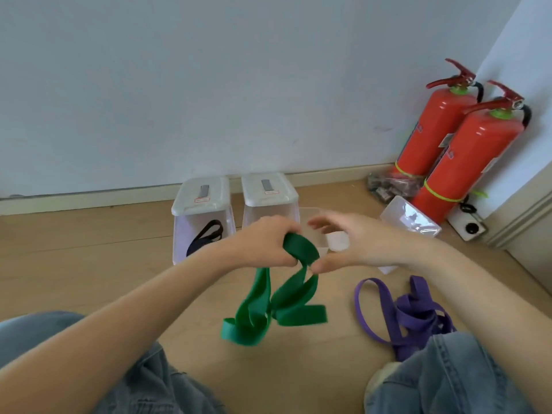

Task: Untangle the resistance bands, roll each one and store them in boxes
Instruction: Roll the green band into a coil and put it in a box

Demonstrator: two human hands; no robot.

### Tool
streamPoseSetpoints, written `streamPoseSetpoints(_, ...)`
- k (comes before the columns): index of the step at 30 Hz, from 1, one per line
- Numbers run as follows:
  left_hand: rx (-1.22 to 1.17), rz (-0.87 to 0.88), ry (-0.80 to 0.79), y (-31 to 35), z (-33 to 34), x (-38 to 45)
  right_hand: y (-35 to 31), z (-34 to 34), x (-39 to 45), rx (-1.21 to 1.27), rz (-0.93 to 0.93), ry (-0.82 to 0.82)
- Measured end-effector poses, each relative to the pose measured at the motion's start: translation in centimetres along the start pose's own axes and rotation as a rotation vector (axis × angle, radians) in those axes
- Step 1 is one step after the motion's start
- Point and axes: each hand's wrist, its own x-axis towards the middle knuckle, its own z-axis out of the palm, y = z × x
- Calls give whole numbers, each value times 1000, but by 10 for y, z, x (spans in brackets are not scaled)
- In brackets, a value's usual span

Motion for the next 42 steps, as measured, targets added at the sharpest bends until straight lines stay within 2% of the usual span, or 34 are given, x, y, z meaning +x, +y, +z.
streamPoseSetpoints(2, -104, -19, 102, -4, -7, 0, -6, 17, 10, -77, -49, 50)
streamPoseSetpoints(4, -155, -19, 169, -4, -12, -1, -9, 25, 17, -14, -71, 181)
streamPoseSetpoints(8, -221, -4, 133, -7, -6, -3, -21, 26, 22, 48, -160, 292)
streamPoseSetpoints(11, -236, 0, 203, -17, 0, -1, -29, 25, 18, 5, -211, 405)
streamPoseSetpoints(13, -291, -23, 218, -28, 11, -2, -33, 13, 13, 202, -242, 476)
streamPoseSetpoints(14, -320, -52, 170, -35, 18, -3, -35, 6, 9, 374, -268, 488)
streamPoseSetpoints(16, -336, -122, 33, -49, 32, -7, -34, -8, 3, 763, -353, 471)
streamPoseSetpoints(18, -231, -185, -42, -60, 35, -7, -30, -12, 0, 882, -409, 460)
streamPoseSetpoints(19, -167, -195, -41, -60, 31, -5, -26, -12, 0, 830, -382, 478)
streamPoseSetpoints(21, -195, -184, 76, -52, 12, -3, -11, -14, 1, 518, -225, 485)
streamPoseSetpoints(23, -438, -144, 321, -37, -14, -6, 6, -19, 0, 126, -1, 325)
streamPoseSetpoints(24, -524, -77, 401, -29, -26, -9, 13, -19, -2, 10, 100, 207)
streamPoseSetpoints(25, -543, -8, 409, -20, -34, -12, 17, -17, -4, -33, 162, 104)
streamPoseSetpoints(26, -499, 36, 362, -11, -37, -16, 16, -14, -5, -14, 144, 44)
streamPoseSetpoints(29, -282, 53, 190, 10, -22, -16, -6, 1, -2, 208, -78, 44)
streamPoseSetpoints(31, -282, 55, 212, 12, -17, -12, -17, 11, 5, 107, -165, 115)
streamPoseSetpoints(33, -307, 10, 285, 3, -19, -9, -26, 13, 7, 60, -198, 268)
streamPoseSetpoints(36, -278, -25, 346, -15, -16, -7, -32, 10, 8, 183, -244, 389)
streamPoseSetpoints(39, -278, -4, 316, -22, 3, -3, -40, 11, 8, 412, -195, 311)
streamPoseSetpoints(42, -223, -21, 229, -34, 21, -3, -40, 5, 6, 767, -276, 329)
